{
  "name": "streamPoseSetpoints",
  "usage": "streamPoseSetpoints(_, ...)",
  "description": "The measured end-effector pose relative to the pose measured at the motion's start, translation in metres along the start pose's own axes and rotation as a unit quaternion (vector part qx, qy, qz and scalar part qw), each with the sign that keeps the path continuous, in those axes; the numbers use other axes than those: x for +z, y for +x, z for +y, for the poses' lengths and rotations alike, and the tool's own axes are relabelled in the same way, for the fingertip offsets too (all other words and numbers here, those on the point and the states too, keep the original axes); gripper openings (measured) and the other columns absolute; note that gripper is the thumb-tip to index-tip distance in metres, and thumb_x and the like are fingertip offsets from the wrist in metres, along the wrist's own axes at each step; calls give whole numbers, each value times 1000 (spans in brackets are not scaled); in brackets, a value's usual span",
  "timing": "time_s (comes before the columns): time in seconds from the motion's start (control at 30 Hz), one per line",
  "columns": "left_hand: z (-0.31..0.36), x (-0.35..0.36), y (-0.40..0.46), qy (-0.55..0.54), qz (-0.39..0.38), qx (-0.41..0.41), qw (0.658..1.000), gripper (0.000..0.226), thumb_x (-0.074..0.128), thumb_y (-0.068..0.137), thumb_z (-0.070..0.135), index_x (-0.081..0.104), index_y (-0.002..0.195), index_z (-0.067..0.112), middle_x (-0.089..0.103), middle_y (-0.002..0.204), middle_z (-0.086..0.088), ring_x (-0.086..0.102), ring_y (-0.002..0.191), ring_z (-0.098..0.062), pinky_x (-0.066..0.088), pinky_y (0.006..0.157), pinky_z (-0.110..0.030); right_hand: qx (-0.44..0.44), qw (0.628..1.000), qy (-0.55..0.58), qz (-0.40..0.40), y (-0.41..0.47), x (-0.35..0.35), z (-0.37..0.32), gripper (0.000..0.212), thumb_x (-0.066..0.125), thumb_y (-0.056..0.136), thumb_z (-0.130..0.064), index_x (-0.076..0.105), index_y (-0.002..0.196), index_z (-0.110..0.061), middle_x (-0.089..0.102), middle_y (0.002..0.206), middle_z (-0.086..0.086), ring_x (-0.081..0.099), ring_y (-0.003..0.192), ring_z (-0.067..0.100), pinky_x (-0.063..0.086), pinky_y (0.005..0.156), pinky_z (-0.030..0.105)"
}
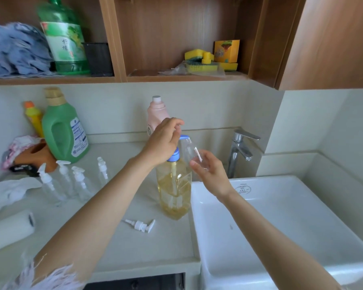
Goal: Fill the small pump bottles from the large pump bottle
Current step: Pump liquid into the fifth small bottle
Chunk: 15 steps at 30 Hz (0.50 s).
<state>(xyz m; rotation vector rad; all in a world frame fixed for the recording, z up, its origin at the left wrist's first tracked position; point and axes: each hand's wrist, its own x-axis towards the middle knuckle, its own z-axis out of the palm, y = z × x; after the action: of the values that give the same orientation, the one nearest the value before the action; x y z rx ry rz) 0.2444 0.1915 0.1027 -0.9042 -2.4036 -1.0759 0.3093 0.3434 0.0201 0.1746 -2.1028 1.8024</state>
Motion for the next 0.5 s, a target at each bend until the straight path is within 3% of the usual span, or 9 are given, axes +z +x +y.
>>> streamPoseSetpoints(0.1, -8, 7, -23, 12, 100, 82, 992, 27, 44, 94, 6, 66, 110, 3, 64, 109, -8, 55, 99, -13, 40, 87, -20, -2, 1000, 10, 14, -1, 2, 0, 22, 66, 91, -15, 59, 112, -14, 64, 88, -12, 59, 80, 1, 44, 78, 17)
streamPoseSetpoints(0.23, -15, 21, -41, 30, 189, 105, 976, 31, 43, 92, 10, 68, 109, 2, 68, 114, -8, 57, 112, -17, 43, 99, -25, -10, 1000, 16, 18, -1, 3, 3, 25, 66, 90, -14, 58, 114, -14, 64, 89, -9, 60, 83, 3, 46, 79, 17)
streamPoseSetpoints(0.37, -17, 32, -39, -11, 206, 94, 974, 36, 40, 82, 6, 67, 104, -2, 68, 110, -11, 59, 112, -23, 43, 99, -22, -6, 1000, -17, 7, 2, 4, 8, 32, 67, 90, -18, 57, 119, -10, 62, 90, -8, 60, 80, 0, 44, 77, 11)
streamPoseSetpoints(0.5, -19, 41, -45, -16, 195, 94, 976, 42, 38, 73, 4, 67, 102, -5, 68, 107, -13, 61, 110, -27, 47, 99, -36, -2, 999, -54, 1, 3, 0, 14, 34, 68, 89, -20, 57, 120, -13, 61, 94, -14, 58, 80, -5, 45, 80, 12)
